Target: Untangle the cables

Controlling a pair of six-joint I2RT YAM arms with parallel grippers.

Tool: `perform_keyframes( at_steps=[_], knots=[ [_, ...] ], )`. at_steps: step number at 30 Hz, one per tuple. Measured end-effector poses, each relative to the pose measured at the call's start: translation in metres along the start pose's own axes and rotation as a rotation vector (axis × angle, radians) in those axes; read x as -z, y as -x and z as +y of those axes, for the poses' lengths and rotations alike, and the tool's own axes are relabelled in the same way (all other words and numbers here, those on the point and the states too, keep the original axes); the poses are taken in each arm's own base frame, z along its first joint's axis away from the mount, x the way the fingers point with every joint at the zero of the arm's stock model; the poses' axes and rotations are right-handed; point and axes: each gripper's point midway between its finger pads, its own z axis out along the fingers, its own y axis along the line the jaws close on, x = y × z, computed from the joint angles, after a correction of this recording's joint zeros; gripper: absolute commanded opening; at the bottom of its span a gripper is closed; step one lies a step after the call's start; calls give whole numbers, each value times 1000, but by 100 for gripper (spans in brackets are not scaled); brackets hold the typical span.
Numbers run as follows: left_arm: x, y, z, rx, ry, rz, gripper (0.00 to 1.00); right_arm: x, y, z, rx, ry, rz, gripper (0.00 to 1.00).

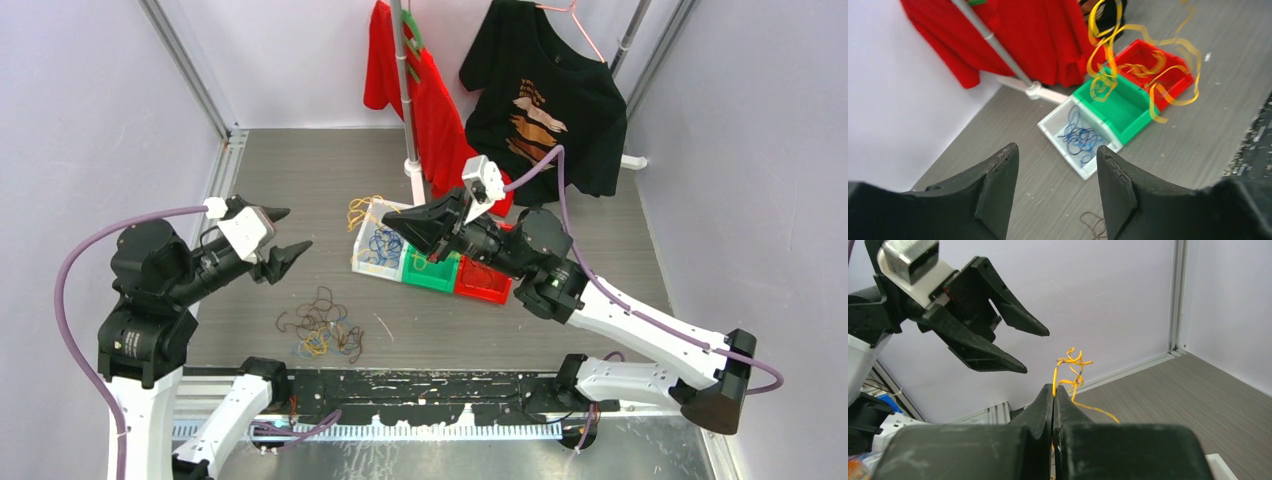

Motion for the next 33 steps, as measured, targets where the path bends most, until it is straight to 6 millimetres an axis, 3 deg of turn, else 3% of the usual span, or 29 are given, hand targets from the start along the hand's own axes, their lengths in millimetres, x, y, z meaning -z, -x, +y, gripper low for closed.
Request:
perform_keyframes(
  at_steps=[5,14,26,33],
  knots=[
    [-2,23,-15,75,-106,-67,65,-7,-9,4,-9,29,49,1],
    [-11,63,-18,96,-242,-156,63,-20,-18,22,-52,127,159,1],
    [-7,86,-30,26,-410,-182,59,-31,-43,44,-141,261,344,1],
    [-7,75,-54,59,-557,-103,54,-33,-52,52,-152,290,409,1]
  ],
)
